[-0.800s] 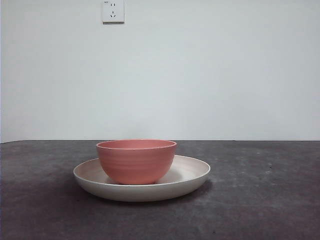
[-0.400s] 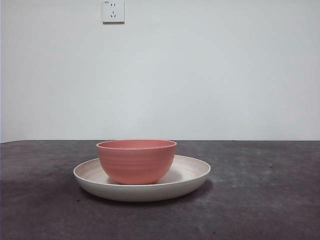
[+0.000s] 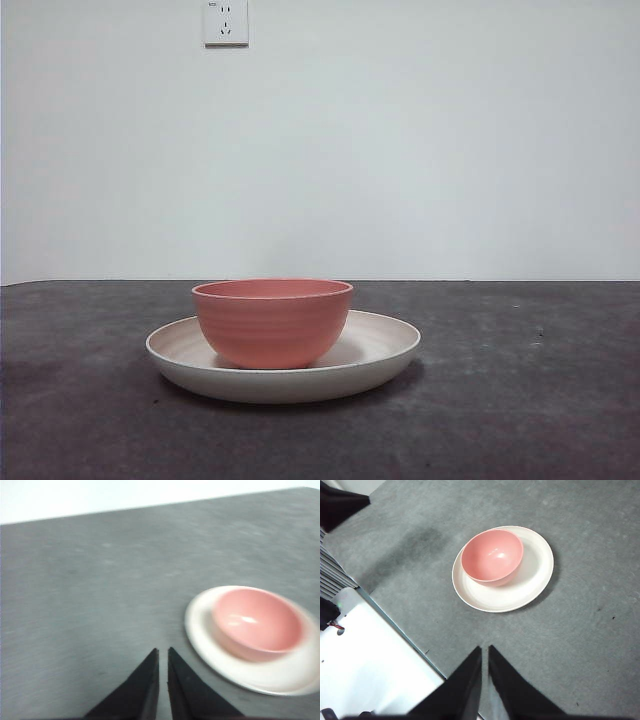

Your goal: Place the red bowl on the white plate

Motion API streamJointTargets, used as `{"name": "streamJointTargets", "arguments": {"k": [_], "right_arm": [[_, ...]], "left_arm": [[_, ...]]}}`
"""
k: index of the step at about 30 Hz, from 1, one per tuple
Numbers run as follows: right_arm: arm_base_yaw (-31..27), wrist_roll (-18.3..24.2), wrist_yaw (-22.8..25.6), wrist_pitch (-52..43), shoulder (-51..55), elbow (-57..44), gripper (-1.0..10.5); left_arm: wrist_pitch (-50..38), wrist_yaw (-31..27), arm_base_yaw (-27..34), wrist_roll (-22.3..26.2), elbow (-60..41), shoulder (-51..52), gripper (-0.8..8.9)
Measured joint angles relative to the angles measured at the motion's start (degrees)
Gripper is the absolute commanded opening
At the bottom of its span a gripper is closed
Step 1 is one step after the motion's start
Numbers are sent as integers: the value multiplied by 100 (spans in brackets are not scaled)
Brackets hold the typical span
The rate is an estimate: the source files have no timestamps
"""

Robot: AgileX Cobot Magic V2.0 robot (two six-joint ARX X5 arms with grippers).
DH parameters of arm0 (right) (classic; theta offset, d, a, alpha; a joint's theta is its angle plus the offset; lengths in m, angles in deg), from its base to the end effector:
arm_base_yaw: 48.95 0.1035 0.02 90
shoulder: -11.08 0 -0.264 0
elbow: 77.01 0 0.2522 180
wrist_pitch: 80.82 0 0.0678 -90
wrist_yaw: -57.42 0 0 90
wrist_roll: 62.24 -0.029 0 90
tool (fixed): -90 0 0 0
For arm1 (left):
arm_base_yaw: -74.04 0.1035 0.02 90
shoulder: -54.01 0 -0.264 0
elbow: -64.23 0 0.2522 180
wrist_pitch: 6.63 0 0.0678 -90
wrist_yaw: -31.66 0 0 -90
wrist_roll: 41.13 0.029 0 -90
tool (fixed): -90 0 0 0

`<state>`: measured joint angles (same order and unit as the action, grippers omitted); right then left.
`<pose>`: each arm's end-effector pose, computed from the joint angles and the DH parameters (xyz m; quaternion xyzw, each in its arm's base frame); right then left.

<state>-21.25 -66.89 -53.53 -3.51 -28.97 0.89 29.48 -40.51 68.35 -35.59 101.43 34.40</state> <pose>0.0751 0.0512 0.3678 0.0149 0.3525 0.3737 0.8578 0.1008 -0.0190 0.2380 0.0297 0.1501 -0.2087 0.9659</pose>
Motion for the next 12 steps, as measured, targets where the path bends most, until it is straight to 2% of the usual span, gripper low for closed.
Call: {"name": "streamJointTargets", "arguments": {"k": [6, 12], "right_arm": [[0, 0, 0, 0, 2, 0, 18], [0, 0, 0, -2, 0, 0, 18]], "left_arm": [[-1078, -1069, 81, -501, -1215, 787, 29], [-1130, -1956, 96, -905, -1853, 1429, 29]]}}
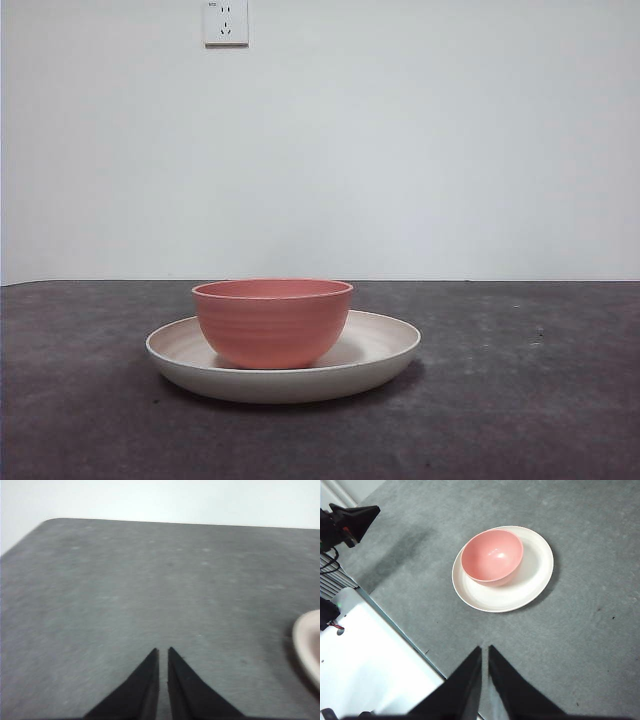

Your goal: Place the red bowl on the white plate

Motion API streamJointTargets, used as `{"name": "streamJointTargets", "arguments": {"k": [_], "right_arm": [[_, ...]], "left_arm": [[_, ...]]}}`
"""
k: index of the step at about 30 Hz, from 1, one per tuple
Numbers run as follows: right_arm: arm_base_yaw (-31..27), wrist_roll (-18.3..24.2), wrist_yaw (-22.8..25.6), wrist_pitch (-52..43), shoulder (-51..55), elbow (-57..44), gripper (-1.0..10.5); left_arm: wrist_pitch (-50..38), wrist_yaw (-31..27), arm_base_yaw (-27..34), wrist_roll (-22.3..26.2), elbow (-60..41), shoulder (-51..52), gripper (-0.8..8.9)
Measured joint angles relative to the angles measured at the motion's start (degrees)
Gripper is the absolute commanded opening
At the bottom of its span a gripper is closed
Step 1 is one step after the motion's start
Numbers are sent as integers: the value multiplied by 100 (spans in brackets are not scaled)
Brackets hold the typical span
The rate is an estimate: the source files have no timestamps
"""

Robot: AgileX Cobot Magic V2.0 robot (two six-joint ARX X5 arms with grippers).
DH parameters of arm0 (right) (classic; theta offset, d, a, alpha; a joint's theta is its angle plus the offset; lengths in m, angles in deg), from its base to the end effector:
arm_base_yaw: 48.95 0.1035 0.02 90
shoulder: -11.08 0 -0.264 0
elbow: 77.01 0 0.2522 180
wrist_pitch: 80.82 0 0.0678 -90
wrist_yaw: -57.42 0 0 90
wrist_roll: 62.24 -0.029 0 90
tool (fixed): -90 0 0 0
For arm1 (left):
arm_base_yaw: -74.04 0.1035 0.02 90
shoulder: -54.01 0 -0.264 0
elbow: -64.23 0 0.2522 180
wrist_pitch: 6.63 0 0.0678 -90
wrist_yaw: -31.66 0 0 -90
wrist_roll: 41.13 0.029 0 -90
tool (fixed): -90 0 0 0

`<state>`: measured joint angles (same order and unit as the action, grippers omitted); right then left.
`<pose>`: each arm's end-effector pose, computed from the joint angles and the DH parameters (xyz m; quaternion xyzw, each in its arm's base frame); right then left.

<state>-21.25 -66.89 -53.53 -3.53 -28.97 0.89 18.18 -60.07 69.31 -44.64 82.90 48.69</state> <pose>0.0752 0.0512 0.3678 0.0150 0.3523 0.3738 0.8579 0.0971 -0.0072 0.1670 -0.0248 0.1004 -0.0230 0.9944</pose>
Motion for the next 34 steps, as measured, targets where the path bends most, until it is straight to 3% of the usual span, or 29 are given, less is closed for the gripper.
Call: {"name": "streamJointTargets", "arguments": {"k": [9, 34], "right_arm": [[0, 0, 0, 0, 0, 0, 18], [0, 0, 0, 0, 0, 0, 18]], "left_arm": [[-37, -179, 22, -118, -286, 498, 29], [-72, -203, 22, -46, -306, 503, 29]]}}
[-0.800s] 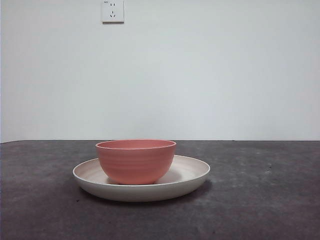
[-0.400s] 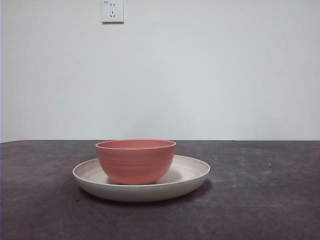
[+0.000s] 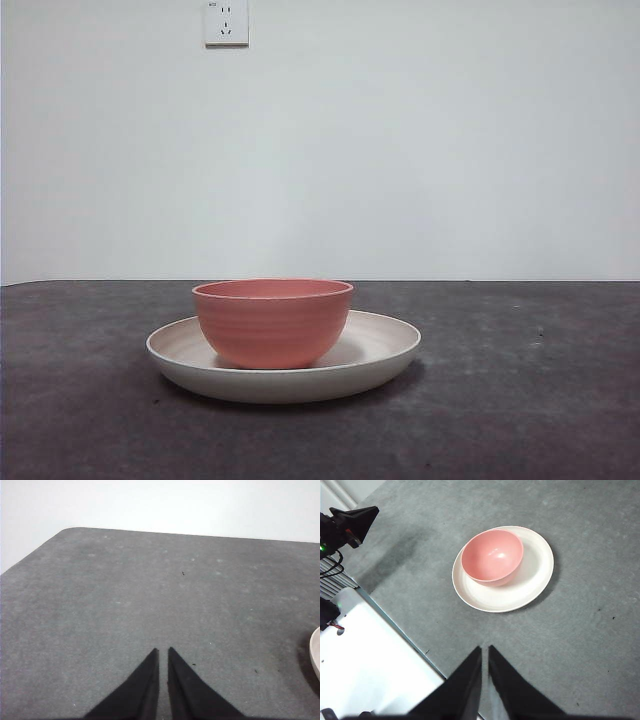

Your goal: Place the red bowl on the white plate

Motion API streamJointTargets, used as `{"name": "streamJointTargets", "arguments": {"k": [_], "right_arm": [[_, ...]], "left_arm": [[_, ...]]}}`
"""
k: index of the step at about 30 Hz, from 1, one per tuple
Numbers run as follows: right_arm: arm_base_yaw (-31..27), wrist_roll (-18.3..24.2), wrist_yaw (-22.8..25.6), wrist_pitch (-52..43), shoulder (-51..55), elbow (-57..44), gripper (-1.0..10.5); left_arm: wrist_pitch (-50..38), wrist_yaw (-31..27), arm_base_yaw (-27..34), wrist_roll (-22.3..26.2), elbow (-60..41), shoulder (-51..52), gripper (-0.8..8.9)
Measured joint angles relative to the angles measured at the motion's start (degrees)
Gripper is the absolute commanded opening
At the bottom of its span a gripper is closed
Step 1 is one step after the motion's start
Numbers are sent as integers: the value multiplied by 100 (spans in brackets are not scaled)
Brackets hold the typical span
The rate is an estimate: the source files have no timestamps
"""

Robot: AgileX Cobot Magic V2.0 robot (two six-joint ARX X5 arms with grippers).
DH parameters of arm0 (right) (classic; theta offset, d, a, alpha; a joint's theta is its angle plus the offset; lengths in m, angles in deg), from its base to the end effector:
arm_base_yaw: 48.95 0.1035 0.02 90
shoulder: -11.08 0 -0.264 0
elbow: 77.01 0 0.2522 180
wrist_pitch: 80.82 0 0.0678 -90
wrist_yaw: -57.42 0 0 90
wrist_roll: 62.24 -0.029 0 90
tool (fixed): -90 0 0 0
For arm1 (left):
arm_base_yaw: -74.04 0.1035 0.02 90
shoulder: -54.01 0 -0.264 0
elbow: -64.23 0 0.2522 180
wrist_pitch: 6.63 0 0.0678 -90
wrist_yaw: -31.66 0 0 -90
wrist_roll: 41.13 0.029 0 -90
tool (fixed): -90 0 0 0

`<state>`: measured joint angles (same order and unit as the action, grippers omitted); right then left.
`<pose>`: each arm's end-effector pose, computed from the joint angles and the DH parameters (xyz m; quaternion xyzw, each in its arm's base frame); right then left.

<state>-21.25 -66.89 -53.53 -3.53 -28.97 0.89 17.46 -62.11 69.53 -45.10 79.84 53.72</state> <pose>0.0752 0.0512 0.3678 0.0150 0.3523 0.3738 0.8579 0.0947 -0.0056 0.1567 -0.0290 0.0764 -0.0038 0.9966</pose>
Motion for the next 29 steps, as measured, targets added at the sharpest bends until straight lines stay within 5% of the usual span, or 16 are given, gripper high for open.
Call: {"name": "streamJointTargets", "arguments": {"k": [8, 13, 24, 29], "right_arm": [[-17, 0, 11, -20, 2, 0, 18], [-570, 39, -295, -415, 278, -212, 18], [-2745, 136, -413, -5010, 2623, -3711, 18], [-3187, 256, 136, -5801, 3545, -4876, 18]], "left_arm": [[0, 0, 0, 0, 0, 0, 29], [0, 0, 0, 0, 0, 0, 29], [0, 0, 0, 0, 0, 0, 29], [0, 0, 0, 0, 0, 0, 29]]}}
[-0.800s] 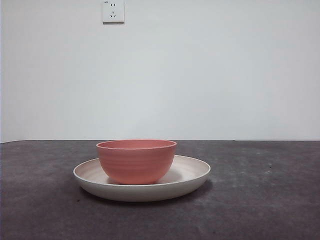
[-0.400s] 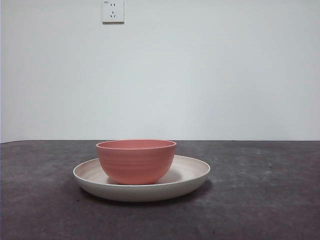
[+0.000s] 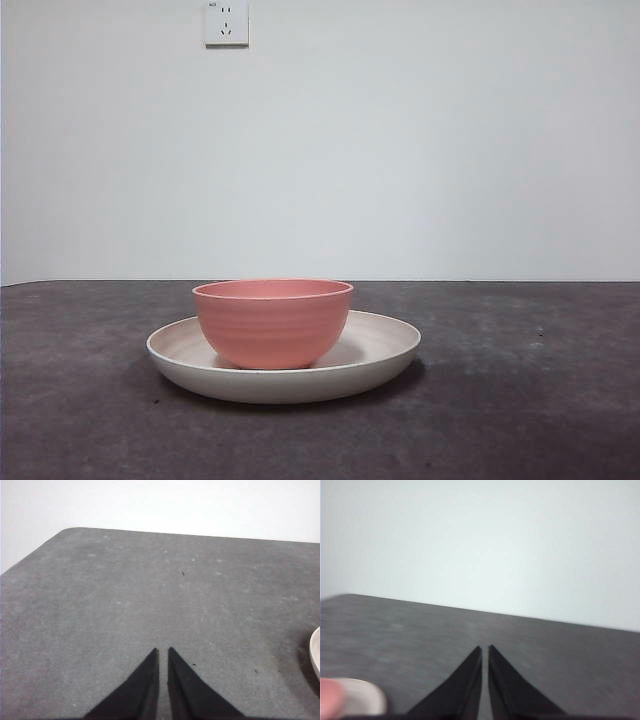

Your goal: Place the red bowl on the white plate

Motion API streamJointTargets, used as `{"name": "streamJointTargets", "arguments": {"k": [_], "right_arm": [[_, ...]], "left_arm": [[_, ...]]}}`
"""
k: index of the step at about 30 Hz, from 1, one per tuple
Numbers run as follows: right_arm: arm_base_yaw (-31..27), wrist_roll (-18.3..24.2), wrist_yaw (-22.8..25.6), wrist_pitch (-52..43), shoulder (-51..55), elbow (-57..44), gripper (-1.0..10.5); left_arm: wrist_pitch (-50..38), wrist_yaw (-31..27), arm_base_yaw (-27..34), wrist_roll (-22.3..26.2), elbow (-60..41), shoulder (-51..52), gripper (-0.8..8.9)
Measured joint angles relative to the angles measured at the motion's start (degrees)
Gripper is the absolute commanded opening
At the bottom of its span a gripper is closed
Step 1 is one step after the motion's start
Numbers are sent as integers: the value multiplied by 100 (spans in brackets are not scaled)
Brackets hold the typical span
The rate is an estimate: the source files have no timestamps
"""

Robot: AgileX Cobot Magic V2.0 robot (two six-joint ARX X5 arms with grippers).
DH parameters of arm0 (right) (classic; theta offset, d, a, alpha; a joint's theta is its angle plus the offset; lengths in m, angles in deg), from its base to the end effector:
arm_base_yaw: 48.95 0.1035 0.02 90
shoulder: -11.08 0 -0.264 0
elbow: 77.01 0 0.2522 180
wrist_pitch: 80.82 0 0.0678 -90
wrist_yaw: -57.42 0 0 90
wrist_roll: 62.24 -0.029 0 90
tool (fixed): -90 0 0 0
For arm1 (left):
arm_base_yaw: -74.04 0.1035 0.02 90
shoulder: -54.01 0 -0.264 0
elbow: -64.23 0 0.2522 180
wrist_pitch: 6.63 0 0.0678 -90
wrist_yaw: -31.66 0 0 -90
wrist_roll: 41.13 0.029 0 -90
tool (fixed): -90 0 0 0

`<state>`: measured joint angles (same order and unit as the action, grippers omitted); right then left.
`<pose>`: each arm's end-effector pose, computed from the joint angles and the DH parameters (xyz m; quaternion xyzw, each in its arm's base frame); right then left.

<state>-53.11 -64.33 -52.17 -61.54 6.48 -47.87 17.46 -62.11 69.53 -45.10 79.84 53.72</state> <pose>0.0815 0.0038 0.2381 0.0086 -0.0425 0.1349 0.9899 0.0947 -0.0056 0.1567 -0.0290 0.0764 -0.0038 0.9966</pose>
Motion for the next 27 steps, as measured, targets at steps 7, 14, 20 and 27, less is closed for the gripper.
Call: {"name": "streamJointTargets", "arguments": {"k": [7, 14, 20, 27], "right_arm": [[-232, 81, 1241, 37, 337, -997, 18], [-238, 83, 1974, 157, 348, -1373, 18], [-238, 83, 1982, 435, 354, -1438, 18], [-225, 83, 1974, 435, 361, -1438, 18]], "left_arm": [[0, 0, 0, 0, 0, 0, 29], [0, 0, 0, 0, 0, 0, 29], [0, -2, 0, 0, 0, 0, 29], [0, 0, 0, 0, 0, 0, 29]]}}
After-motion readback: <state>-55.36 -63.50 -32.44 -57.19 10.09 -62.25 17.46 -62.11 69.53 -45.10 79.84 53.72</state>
